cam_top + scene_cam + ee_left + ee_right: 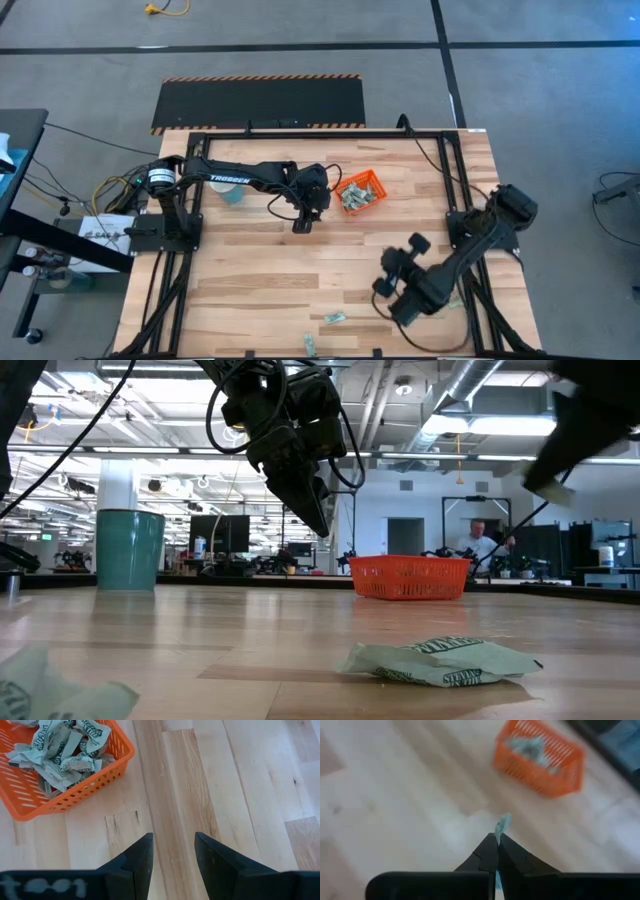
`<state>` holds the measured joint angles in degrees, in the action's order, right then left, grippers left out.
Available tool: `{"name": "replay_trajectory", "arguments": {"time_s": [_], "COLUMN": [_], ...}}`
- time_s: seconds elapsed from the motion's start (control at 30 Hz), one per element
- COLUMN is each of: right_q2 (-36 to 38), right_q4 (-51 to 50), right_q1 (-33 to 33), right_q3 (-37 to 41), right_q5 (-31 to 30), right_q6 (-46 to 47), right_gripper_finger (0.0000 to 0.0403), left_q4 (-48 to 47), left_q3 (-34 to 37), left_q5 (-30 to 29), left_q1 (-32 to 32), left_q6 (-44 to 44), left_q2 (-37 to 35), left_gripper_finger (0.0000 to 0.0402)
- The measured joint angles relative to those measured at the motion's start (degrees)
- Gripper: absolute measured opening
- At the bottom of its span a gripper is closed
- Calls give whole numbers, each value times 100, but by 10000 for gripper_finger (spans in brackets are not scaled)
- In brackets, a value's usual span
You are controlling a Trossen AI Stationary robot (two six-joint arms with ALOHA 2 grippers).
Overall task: Pick and place Stevia / Truvia into bins
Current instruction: Put the stevia packet into the orange bin
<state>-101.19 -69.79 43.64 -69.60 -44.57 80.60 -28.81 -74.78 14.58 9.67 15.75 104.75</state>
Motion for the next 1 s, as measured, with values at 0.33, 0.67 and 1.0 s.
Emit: {"name": "replay_trajectory", "arguments": {"time_s": [0.33, 0.67, 1.0], "right_q2": [1105, 2287, 1932], "right_q4": [-52, 2679, 3954], "right_q1": [-1642, -3670, -4948], "right_q3": [30, 1034, 1344], "right_q5": [-371, 1472, 2670], "right_q6": [-1906, -5169, -6592], "right_gripper_finger": [1, 0, 6], "left_q4": [-2, 148, 1007], "left_q3": [0, 223, 686], "left_q5": [-169, -734, -926], "left_q1": [0, 7, 12], "left_q6": [1, 9, 17], "left_q2": [0, 0, 15], "left_gripper_finger": [132, 132, 132]}}
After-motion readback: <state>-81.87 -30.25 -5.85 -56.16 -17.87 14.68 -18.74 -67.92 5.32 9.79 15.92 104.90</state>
